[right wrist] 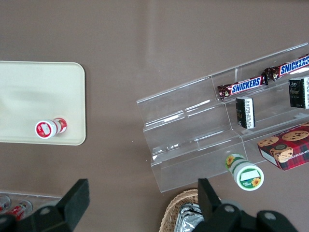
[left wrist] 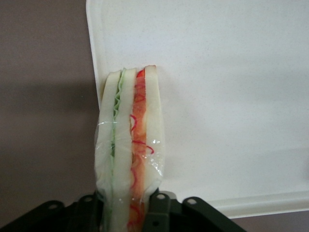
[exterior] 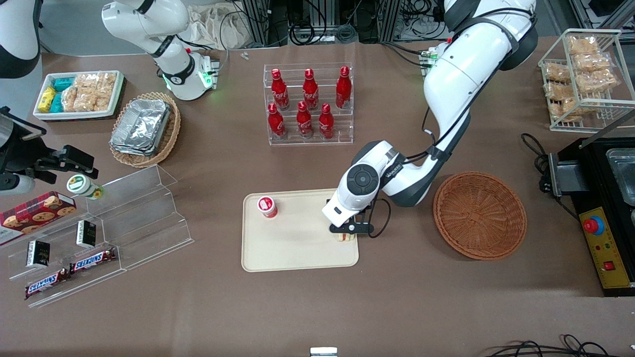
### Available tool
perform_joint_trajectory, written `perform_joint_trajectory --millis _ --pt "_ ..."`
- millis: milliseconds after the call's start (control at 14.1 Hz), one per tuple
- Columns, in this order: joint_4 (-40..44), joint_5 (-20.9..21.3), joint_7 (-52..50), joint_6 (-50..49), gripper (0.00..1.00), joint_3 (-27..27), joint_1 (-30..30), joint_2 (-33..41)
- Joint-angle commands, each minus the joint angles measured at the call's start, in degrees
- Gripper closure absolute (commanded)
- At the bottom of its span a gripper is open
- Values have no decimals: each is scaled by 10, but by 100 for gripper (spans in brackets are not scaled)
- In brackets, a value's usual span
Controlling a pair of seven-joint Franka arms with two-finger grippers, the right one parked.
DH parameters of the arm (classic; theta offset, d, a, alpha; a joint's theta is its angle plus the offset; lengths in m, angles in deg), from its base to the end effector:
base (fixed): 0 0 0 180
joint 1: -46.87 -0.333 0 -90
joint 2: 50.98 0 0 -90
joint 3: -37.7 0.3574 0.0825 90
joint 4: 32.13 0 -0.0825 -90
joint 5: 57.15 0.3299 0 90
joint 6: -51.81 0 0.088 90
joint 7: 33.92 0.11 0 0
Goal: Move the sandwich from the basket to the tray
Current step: 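Open the left gripper to release the sandwich onto the tray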
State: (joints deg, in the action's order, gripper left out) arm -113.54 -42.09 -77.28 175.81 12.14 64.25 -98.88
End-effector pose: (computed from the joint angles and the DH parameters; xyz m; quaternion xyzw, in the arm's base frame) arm 0.5775 -0.4125 0.2851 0.9984 -0.0064 -0.0410 0.0376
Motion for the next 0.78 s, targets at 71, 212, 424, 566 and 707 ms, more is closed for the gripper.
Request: perform_joint_trajectory --millis 71,212,424,566,707 --pt "17 30 -18 3 0 2 2 -6" --pt "22 23 -33 1 0 2 -7 14" --pt "70 2 -54 -52 0 2 -27 37" --pt "102 2 -49 -137 0 3 -41 61" --pt "94 2 -43 -184 0 2 -73 103"
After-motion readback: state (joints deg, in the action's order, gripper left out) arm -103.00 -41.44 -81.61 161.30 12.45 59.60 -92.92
